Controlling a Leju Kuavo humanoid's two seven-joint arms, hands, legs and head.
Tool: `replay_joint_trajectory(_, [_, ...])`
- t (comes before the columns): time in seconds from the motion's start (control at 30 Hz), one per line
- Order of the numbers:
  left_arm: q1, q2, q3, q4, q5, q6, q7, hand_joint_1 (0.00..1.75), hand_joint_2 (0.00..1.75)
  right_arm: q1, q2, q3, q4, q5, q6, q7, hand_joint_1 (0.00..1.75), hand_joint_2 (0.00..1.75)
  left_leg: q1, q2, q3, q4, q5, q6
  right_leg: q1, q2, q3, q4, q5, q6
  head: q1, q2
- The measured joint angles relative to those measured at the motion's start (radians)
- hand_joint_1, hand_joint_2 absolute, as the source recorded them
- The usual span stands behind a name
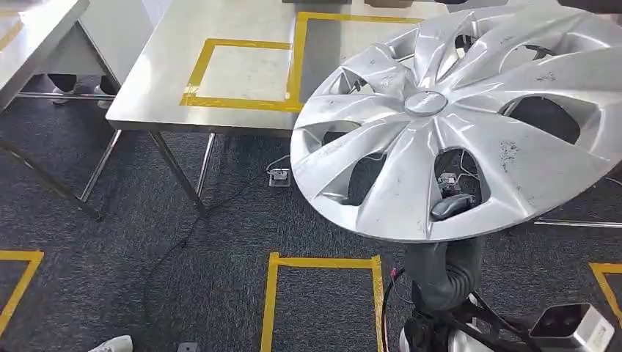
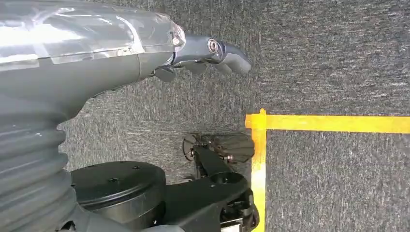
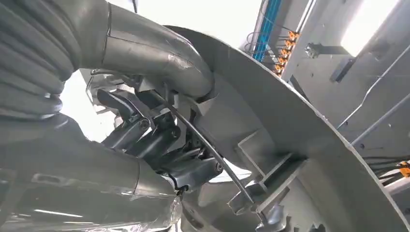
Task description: Take the parts from the cabinet and place them on the table.
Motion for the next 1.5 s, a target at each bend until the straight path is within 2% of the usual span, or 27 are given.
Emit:
replay_joint_trajectory(0.27, [0.0,0.0,0.0,0.0,0.0,-0.001,0.0,0.0,1.75,0.0,0.0,0.0,0.0,0.0,0.0,0.0,1.75,1.75,-0.002,0.0,0.0,0.001,-0.001,0.001,-0.001,0.0,0.0,-0.001,0.0,0.001,0.0,0.0])
replay_joint_trajectory(0.43, [0.0,0.001,0.0,0.0,0.0,-0.001,0.0,0.0,1.75,0.0,0.0,0.0,0.0,0.0,0.0,0.0,1.75,1.75,-0.006,0.0,0.0,0.002,-0.003,0.005,-0.007,0.0,0.0,-0.002,-0.002,0.009,-0.002,0.0])
replay_joint_trajectory(0.57, [0.0,0.002,0.0,0.0,0.0,-0.001,0.0,0.0,1.75,0.0,0.0,0.0,0.0,0.0,0.0,0.0,1.75,1.75,-0.011,0.0,0.001,0.0,-0.005,0.015,-0.013,0.002,0.001,-0.005,-0.004,0.019,-0.004,0.0])
replay_joint_trajectory(0.6, [-0.001,0.0,0.0,-0.001,0.0,-0.001,0.0,0.0,1.75,0.0,0.0,0.0,-0.001,0.0,0.0,0.0,1.75,1.75,0.001,0.002,0.011,-0.011,-0.001,0.021,-0.01,0.002,0.0,-0.001,-0.012,0.023,-0.006,0.0])
replay_joint_trajectory(0.63, [0.0,0.002,0.0,0.0,0.001,-0.001,0.0,0.0,1.75,-0.001,0.0,0.0,-0.001,0.0,0.0,0.0,1.75,1.75,0.0,0.003,0.02,-0.016,-0.002,0.022,-0.007,-0.018,-0.002,0.02,-0.024,0.027,0.0,0.0])
replay_joint_trajectory(0.67, [0.0,0.002,0.0,0.0,0.001,-0.001,0.0,0.0,1.75,-0.004,0.0,0.001,-0.001,0.0,0.0,0.0,1.75,1.75,0.001,0.009,0.027,-0.017,-0.004,0.026,-0.007,-0.035,-0.031,0.08,-0.057,0.031,0.009,0.0])
replay_joint_trajectory(0.73, [0.001,0.003,0.0,0.0,0.001,-0.003,0.001,0.0,1.75,-0.005,0.0,0.002,0.0,0.0,0.0,0.0,1.75,1.75,0.0,0.02,0.033,-0.017,-0.011,0.028,-0.012,-0.049,-0.122,0.25,-0.125,0.038,0.015,0.0])
replay_joint_trajectory(0.77, [0.002,0.003,0.0,0.0,0.001,-0.003,0.002,0.0,1.75,-0.005,0.0,0.003,0.0,0.001,0.0,0.0,1.75,1.75,-0.001,0.024,0.035,-0.017,-0.015,0.026,-0.013,-0.05,-0.155,0.301,-0.134,0.039,0.015,0.0])
replay_joint_trajectory(0.8, [0.003,0.004,0.0,0.0,0.001,-0.005,0.005,0.0,1.75,-0.004,0.0,0.003,0.002,0.0,0.0,0.0,1.75,1.75,-0.001,0.026,0.039,-0.017,-0.018,0.024,-0.014,-0.051,-0.166,0.309,-0.119,0.039,0.016,0.0])
replay_joint_trajectory(0.83, [0.003,0.004,0.0,0.0,0.001,-0.005,0.007,0.0,1.75,-0.004,0.0,0.003,0.005,0.0,0.0,0.0,1.75,1.75,-0.002,0.027,0.045,-0.016,-0.023,0.021,-0.014,-0.052,-0.157,0.273,-0.08,0.035,0.016,0.0])
replay_joint_trajectory(0.9, [0.002,0.004,0.0,0.0,0.001,-0.006,0.007,0.0,1.75,-0.004,0.0,0.003,0.008,0.0,-0.001,0.0,1.75,1.75,-0.003,0.026,0.061,-0.017,-0.032,0.016,-0.013,-0.048,-0.085,0.101,0.03,0.022,0.018,0.0])
replay_joint_trajectory(0.93, [0.002,0.003,0.0,0.0,0.001,-0.006,0.007,0.0,1.75,-0.004,0.0,0.003,0.007,0.0,-0.001,0.0,1.75,1.75,-0.003,0.025,0.066,-0.017,-0.036,0.012,-0.01,-0.034,-0.054,0.023,0.054,0.012,0.018,0.0])
replay_joint_trajectory(0.97, [-0.001,0.002,0.0,0.0,0.001,-0.007,0.008,0.0,1.75,-0.004,0.0,0.004,0.008,0.0,-0.001,0.0,1.75,1.75,-0.007,0.024,0.061,-0.016,-0.04,0.006,-0.009,-0.031,-0.038,0.014,0.04,0.006,0.012,0.0])
replay_joint_trajectory(1.0, [-0.002,0.003,0.0,0.0,0.002,-0.007,0.008,0.0,1.75,-0.006,0.0,0.004,0.007,0.0,-0.001,-0.002,1.75,1.75,-0.003,0.023,0.06,-0.016,-0.04,0.002,-0.007,-0.039,-0.038,0.008,0.04,0.006,0.012,0.0])
replay_joint_trajectory(1.07, [-0.002,0.002,0.0,0.0,0.002,-0.008,0.011,0.0,1.75,-0.005,0.0,0.004,0.008,0.001,-0.001,-0.002,1.75,1.75,0.002,0.018,0.063,-0.022,-0.041,-0.008,-0.003,-0.041,-0.038,0.005,0.036,-0.002,0.015,0.0])
replay_joint_trajectory(1.1, [-0.003,0.003,0.0,0.0,0.002,-0.008,0.011,0.0,1.75,-0.005,0.001,0.004,0.007,0.001,-0.001,-0.002,1.75,1.75,-0.005,0.01,0.067,-0.023,-0.044,-0.015,-0.009,-0.047,-0.03,-0.009,0.039,-0.006,0.014,0.0])
replay_joint_trajectory(1.13, [-0.003,0.005,0.0,0.0,0.002,-0.008,0.012,0.0,1.75,-0.004,0.003,0.003,0.007,0.0,-0.001,-0.002,1.75,1.75,-0.004,0.026,0.062,-0.006,-0.057,-0.021,-0.014,-0.055,-0.019,-0.02,0.042,-0.007,0.014,0.0])
replay_joint_trajectory(1.17, [-0.004,0.005,0.0,0.0,0.002,-0.008,0.012,0.0,1.75,-0.005,0.005,0.003,0.007,0.0,-0.001,-0.002,1.75,1.75,-0.001,0.034,0.037,0.038,-0.083,-0.028,-0.015,-0.058,-0.014,-0.023,0.04,-0.01,0.003,0.0])
replay_joint_trajectory(1.23, [-0.005,0.005,0.0,0.0,0.002,-0.008,0.013,0.0,1.75,-0.005,0.008,0.003,0.008,0.001,-0.001,-0.002,1.75,1.75,0.01,0.038,-0.052,0.194,-0.147,-0.041,-0.016,-0.069,-0.008,-0.023,0.033,-0.014,-0.01,0.0])
replay_joint_trajectory(1.27, [-0.003,0.005,0.0,0.0,0.002,-0.008,0.013,0.0,1.75,-0.005,0.008,0.004,0.008,0.001,-0.001,-0.002,1.75,1.75,0.015,0.038,-0.093,0.256,-0.163,-0.046,-0.016,-0.072,-0.005,-0.022,0.029,-0.013,-0.012,0.0])
replay_joint_trajectory(1.3, [-0.002,0.005,0.0,0.0,0.002,-0.008,0.014,0.0,1.75,-0.004,0.008,0.004,0.009,0.0,-0.001,-0.002,1.75,1.75,0.02,0.039,-0.123,0.289,-0.153,-0.051,-0.017,-0.074,0.001,-0.021,0.022,-0.01,-0.014,0.0])
replay_joint_trajectory(1.33, [0.0,0.005,0.0,0.0,0.002,-0.008,0.014,0.0,1.75,-0.002,0.008,0.004,0.011,0.0,-0.001,-0.002,1.75,1.75,0.024,0.041,-0.121,0.266,-0.115,-0.055,-0.019,-0.076,0.008,-0.02,0.015,-0.007,-0.016,0.0])
replay_joint_trajectory(1.37, [0.0,0.005,0.0,0.0,0.002,-0.008,0.014,0.0,1.75,0.0,0.008,0.004,0.012,0.0,-0.001,-0.002,1.75,1.75,0.027,0.043,-0.096,0.197,-0.056,-0.059,-0.021,-0.078,0.019,-0.017,0.006,-0.002,-0.019,0.0])
replay_joint_trajectory(1.4, [0.0,0.006,0.0,0.0,0.002,-0.008,0.014,0.0,1.75,-0.001,0.009,0.004,0.013,0.0,-0.001,-0.002,1.75,1.75,0.029,0.05,-0.058,0.11,0.001,-0.061,-0.026,-0.079,0.03,-0.012,-0.005,0.003,-0.021,0.0])
replay_joint_trajectory(1.43, [0.001,0.006,0.0,0.0,0.002,-0.008,0.014,0.0,1.75,-0.001,0.009,0.004,0.013,0.0,-0.001,-0.002,1.75,1.75,0.03,0.066,-0.027,0.03,0.035,-0.064,-0.026,-0.08,0.037,-0.008,-0.017,0.012,-0.024,0.0])
replay_joint_trajectory(1.47, [0.0,0.003,0.0,0.0,0.002,-0.008,0.014,0.0,1.75,-0.001,0.009,0.004,0.013,0.0,-0.001,-0.002,1.75,1.75,0.02,0.077,-0.018,0.032,0.012,-0.066,-0.021,-0.081,0.035,-0.005,-0.024,0.02,-0.039,0.0])
replay_joint_trajectory(1.5, [-0.002,0.003,0.0,0.0,0.002,-0.008,0.014,0.0,1.75,-0.003,0.009,0.004,0.013,0.0,-0.001,-0.003,1.75,1.75,0.021,0.076,-0.012,0.016,0.0,-0.045,-0.019,-0.08,0.033,0.001,-0.027,0.027,-0.043,0.0])
